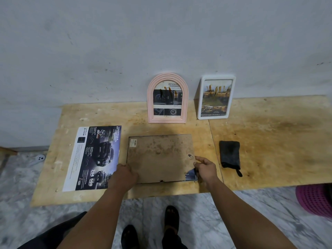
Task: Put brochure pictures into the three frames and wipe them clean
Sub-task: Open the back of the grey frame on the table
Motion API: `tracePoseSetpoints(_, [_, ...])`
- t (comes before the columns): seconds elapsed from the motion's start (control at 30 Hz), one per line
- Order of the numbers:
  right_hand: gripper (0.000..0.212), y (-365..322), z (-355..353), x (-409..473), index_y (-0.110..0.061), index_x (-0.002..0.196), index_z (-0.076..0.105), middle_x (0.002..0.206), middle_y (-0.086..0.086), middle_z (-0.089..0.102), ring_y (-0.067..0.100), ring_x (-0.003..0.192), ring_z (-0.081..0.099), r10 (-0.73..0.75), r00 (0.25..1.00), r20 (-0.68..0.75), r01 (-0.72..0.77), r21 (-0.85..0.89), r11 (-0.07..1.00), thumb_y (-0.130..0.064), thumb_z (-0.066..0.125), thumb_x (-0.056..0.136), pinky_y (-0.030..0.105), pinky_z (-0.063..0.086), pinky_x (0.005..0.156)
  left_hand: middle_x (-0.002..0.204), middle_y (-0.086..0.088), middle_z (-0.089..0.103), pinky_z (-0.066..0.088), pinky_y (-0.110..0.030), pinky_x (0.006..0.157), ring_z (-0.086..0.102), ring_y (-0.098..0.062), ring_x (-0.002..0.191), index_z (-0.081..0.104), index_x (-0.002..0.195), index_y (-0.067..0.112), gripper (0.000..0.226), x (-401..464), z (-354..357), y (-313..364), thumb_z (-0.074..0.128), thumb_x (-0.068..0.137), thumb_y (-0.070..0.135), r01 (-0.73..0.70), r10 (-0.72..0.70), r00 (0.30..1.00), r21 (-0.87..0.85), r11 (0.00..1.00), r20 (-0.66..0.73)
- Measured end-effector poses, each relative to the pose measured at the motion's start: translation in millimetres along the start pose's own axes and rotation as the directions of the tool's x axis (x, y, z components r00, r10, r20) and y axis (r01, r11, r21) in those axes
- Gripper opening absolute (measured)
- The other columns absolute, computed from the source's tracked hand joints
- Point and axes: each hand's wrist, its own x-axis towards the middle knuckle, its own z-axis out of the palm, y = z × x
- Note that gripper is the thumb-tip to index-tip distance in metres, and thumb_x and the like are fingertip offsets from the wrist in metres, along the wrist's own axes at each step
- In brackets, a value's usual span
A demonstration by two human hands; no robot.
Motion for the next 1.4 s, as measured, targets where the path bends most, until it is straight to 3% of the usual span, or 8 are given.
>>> tracePoseSetpoints(0.2, [0.026,-3,-1,-3,-0.011,0.102,0.073,0.091,0.013,0.075,0.016,0.062,0.062,0.041,0.999,0.002,-0.041,0.065,0.997,0.009,0.061,0.093,0.025,0.052,0.056,0.102,-0.015,0.051,0.052,-0.043,0.08,0.063,-0.039,0.09,0.037,0.067,0.02,0.034,-1,-1,-1,0.06,0.089,0.031,0.009,-0.009,1.0,-0.003,1.0,-0.017])
tracePoseSetpoints(0.33, [0.027,-3,0,1,-0.007,0.105,0.075,0.093,0.017,0.076,0.029,0.077,0.065,0.093,0.996,0.001,-0.092,0.106,0.99,0.011,0.061,0.092,0.039,0.057,0.074,0.084,-0.009,0.051,0.049,-0.035,0.069,0.062,-0.03,0.073,0.048,0.065,0.013,0.032,4,-5,-2,0.063,0.088,0.028,0.027,-0.027,1.0,-0.03,0.999,-0.002])
tracePoseSetpoints(0.43, [0.025,-6,-2,-1,-0.007,0.104,0.073,0.084,0.014,0.074,0.02,0.058,0.063,0.105,0.994,0.016,-0.106,0.109,0.988,0.011,0.059,0.093,0.027,0.052,0.051,0.078,-0.009,0.052,0.051,-0.035,0.068,0.06,-0.027,0.067,0.055,0.066,0.003,0.034,8,-6,-4,0.065,0.088,0.027,0.044,-0.044,0.999,-0.038,0.998,-0.001])
tracePoseSetpoints(0.67, [0.021,0,-7,-1,-0.008,0.105,0.074,0.073,0.016,0.067,0.021,0.05,0.045,0.09,0.996,0.012,-0.09,0.022,0.996,0.003,0.064,0.091,0.028,0.036,0.044,0.093,-0.033,0.052,0.057,-0.053,0.081,0.065,-0.048,0.092,0.049,0.072,-0.001,0.04,-1,-6,5,0.061,0.08,0.036,0.046,-0.045,0.998,-0.037,0.998,0.038])
tracePoseSetpoints(0.8, [0.007,-2,-5,-6,-0.009,0.093,0.076,0.067,0.004,0.066,0.014,0.052,0.051,0.022,1.0,-0.012,-0.022,0.0,1.0,-0.014,0.079,0.088,0.023,0.043,0.044,0.09,-0.011,0.044,0.056,-0.047,0.079,0.066,-0.042,0.089,0.052,0.078,0.002,0.043,-3,-4,5,0.051,0.068,0.044,0.045,-0.046,0.998,0.01,0.999,0.049])
tracePoseSetpoints(0.97, [0.014,1,2,-7,-0.002,0.08,0.071,0.074,0.009,0.066,0.017,0.061,0.055,0.018,0.998,-0.058,-0.017,0.011,1.0,-0.009,0.083,0.083,0.027,0.046,0.058,0.103,-0.02,0.052,0.054,-0.043,0.076,0.065,-0.04,0.086,0.045,0.071,0.011,0.032,-1,-4,3,0.055,0.073,0.041,0.011,-0.012,0.999,0.027,1.0,0.039])
tracePoseSetpoints(1.23, [0.015,-5,-6,1,-0.001,0.08,0.067,0.072,0.015,0.061,0.021,0.056,0.05,0.04,0.999,0.022,-0.037,-0.131,0.991,-0.008,0.075,0.091,0.029,0.043,0.05,0.108,-0.018,0.049,0.056,-0.044,0.086,0.064,-0.039,0.094,0.054,0.083,0.006,0.047,1,-8,9,0.047,0.065,0.049,0.03,-0.032,0.997,0.034,0.999,0.074])
tracePoseSetpoints(1.4, [0.011,-9,-9,0,-0.001,0.086,0.072,0.072,0.013,0.064,0.021,0.059,0.055,0.051,0.998,0.045,-0.043,-0.153,0.987,-0.01,0.075,0.091,0.031,0.047,0.057,0.093,-0.015,0.051,0.048,-0.034,0.07,0.066,-0.036,0.085,0.051,0.073,0.007,0.044,6,-5,3,0.048,0.064,0.05,0.058,-0.058,0.995,0.008,0.998,0.077])
